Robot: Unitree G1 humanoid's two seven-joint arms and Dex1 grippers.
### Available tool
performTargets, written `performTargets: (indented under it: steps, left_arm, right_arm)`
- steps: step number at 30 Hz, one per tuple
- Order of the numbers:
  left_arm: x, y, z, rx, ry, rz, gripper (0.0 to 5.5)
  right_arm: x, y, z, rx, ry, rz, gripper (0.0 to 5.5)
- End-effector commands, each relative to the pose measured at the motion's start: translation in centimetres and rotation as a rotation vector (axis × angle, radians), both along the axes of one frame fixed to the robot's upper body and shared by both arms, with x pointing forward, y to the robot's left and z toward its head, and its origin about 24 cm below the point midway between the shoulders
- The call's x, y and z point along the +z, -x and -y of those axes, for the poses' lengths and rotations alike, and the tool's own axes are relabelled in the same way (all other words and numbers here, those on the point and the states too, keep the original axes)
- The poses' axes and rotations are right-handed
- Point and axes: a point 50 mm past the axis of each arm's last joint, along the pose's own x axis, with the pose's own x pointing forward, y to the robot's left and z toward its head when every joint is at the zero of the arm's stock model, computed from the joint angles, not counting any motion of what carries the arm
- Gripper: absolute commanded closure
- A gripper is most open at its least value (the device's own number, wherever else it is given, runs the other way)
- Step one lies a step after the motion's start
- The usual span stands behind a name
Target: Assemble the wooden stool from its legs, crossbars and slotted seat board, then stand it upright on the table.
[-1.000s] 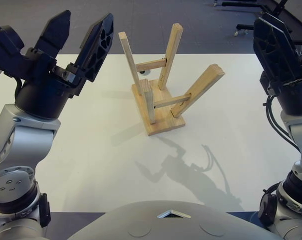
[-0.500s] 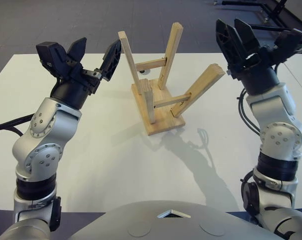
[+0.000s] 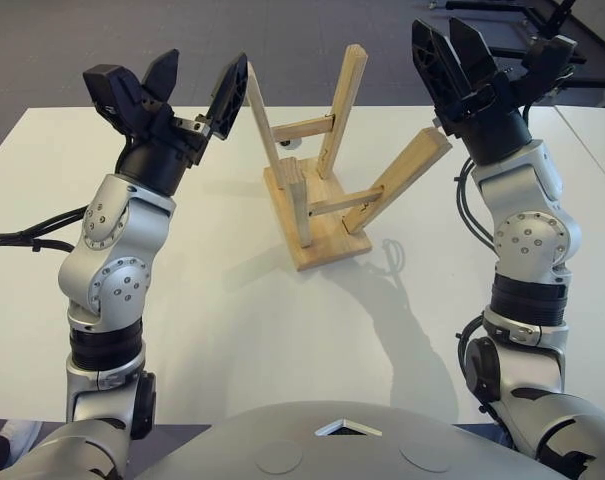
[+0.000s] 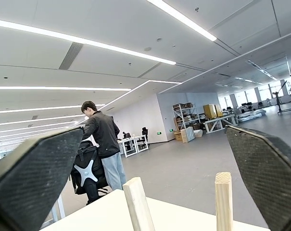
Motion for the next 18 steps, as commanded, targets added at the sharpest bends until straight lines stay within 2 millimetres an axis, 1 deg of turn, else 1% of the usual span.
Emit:
performTargets:
  steps: [1,4,7,9,12,15,16,18]
  left_arm:
    - [2.0,0.4,1.1,-0.065,0.057,0.039,0.1]
    - [3.3,1.3,2.1,-0.158,0.112,0.052,0.1]
    - [4.5,2.6,3.1,-0.3,0.167,0.078,0.1]
    - [4.8,3.1,3.3,-0.346,0.175,0.072,0.1]
    - [4.5,3.1,3.2,-0.385,0.179,0.032,0.1]
    - [3.2,2.8,4.0,-0.464,0.176,-0.051,0.1]
    - [2.3,2.2,4.2,-0.488,0.201,-0.111,0.1]
    - [-0.6,0.7,5.3,-0.481,0.154,-0.286,0.1]
  right_arm:
    - [1.2,0.3,-0.1,-0.004,0.023,0.026,0.12]
    - [1.8,0.5,-0.1,-0.01,0.043,0.033,0.12]
    - [3.1,0.8,0.1,-0.011,0.038,0.067,0.12]
    - [3.7,1.0,0.1,-0.006,0.039,0.081,0.12]
    - [4.5,1.3,-0.1,0.009,0.04,0.104,0.12]
    - [4.7,1.5,-0.3,0.019,0.051,0.112,0.12]
    - [4.3,1.4,-0.5,0.022,0.064,0.103,0.12]
    - [1.8,0.9,-1.0,0.019,0.169,0.023,0.12]
